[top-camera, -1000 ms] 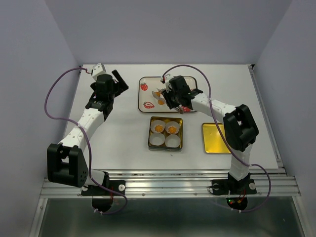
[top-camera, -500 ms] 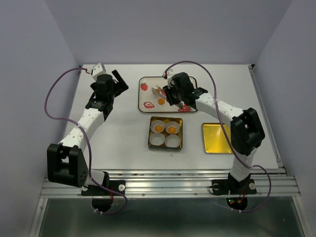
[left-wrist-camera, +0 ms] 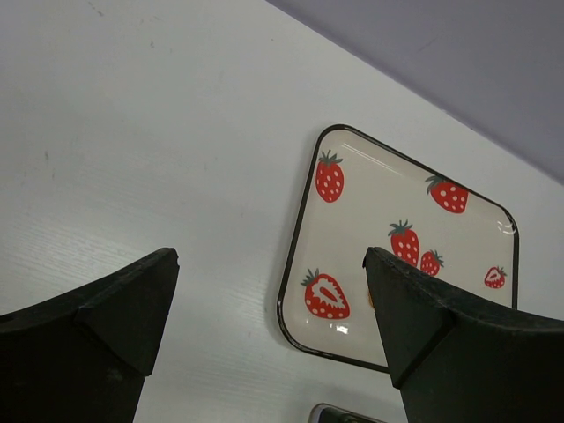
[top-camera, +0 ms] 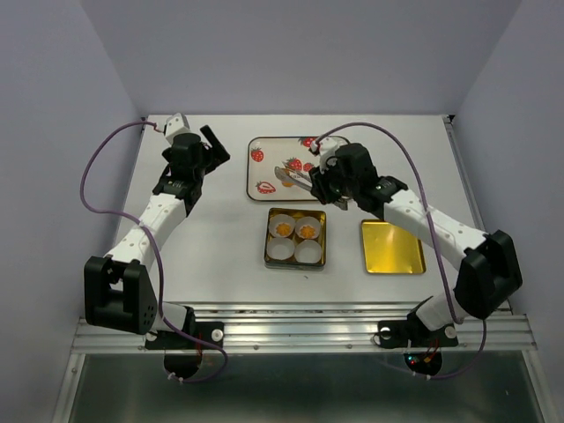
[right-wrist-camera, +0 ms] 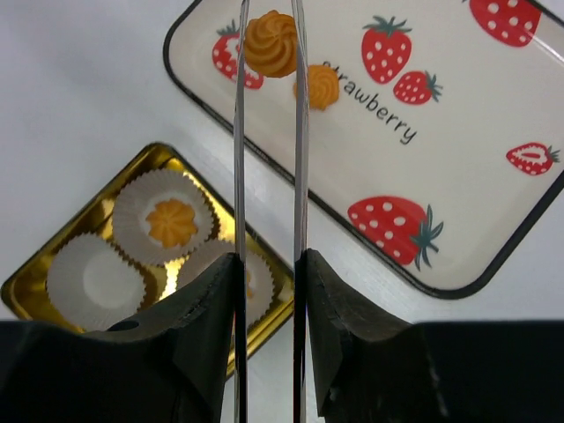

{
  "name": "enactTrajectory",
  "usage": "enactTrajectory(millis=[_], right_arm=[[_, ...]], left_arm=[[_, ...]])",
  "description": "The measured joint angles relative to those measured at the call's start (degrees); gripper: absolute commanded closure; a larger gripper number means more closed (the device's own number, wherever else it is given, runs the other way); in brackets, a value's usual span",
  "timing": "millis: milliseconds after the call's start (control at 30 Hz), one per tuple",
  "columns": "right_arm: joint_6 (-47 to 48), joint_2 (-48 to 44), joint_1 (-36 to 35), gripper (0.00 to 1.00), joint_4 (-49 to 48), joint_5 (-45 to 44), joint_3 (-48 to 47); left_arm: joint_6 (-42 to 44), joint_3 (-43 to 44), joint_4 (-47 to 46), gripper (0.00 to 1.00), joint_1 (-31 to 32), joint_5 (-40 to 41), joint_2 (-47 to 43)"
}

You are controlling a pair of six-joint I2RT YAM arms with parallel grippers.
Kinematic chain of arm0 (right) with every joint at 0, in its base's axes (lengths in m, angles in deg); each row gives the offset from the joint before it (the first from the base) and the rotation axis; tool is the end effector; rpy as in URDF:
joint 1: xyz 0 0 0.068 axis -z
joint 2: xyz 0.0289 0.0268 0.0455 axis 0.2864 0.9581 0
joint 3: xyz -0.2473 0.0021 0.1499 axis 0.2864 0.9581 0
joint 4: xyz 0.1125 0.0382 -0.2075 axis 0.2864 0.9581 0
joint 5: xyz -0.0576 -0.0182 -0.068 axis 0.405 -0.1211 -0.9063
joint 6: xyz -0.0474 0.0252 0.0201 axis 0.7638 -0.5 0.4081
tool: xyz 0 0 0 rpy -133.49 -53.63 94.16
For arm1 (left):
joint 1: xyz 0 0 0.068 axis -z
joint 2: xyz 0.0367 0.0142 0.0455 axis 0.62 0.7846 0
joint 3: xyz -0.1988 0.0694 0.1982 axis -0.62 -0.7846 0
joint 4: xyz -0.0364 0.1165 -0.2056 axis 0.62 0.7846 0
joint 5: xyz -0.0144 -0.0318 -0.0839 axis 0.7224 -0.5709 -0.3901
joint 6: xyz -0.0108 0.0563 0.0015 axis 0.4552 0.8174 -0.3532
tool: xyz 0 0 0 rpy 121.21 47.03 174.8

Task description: Pack the cookies

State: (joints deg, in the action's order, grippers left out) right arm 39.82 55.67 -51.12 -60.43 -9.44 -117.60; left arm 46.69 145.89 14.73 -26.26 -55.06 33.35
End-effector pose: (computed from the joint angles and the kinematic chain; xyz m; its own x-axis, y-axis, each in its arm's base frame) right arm 0.2738 0.1929 0.3203 -0.3904 -0.3687 -0.8436 -0.6665 0.7453 -0.0172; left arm 0.2961 -0.0543 0.3445 -0.2235 -0.4427 -0.8684 -0.1242 0.8966 -0.4251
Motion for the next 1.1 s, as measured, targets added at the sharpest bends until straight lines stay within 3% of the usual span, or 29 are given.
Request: enactTrajectory(millis=[200, 400, 1100], right_arm=[[2.34, -9.46, -3.21, 0.68, 6.03, 1.01, 6.19], [2.95, -12.33, -6.91, 0.68, 12.13, 2.03, 7.56], [-6.56, -21.22, -7.17, 0.68, 30.82, 1.84, 9.51]], left_arm=[[0.00, -1.03, 0.07, 0.01, 0.02, -0.66, -0.02], [-0.02, -1.64, -0.26, 0.01, 0.68, -1.38, -0.02], [-0.02, -1.81, -0.46, 0.01, 0.74, -3.45, 1.44]])
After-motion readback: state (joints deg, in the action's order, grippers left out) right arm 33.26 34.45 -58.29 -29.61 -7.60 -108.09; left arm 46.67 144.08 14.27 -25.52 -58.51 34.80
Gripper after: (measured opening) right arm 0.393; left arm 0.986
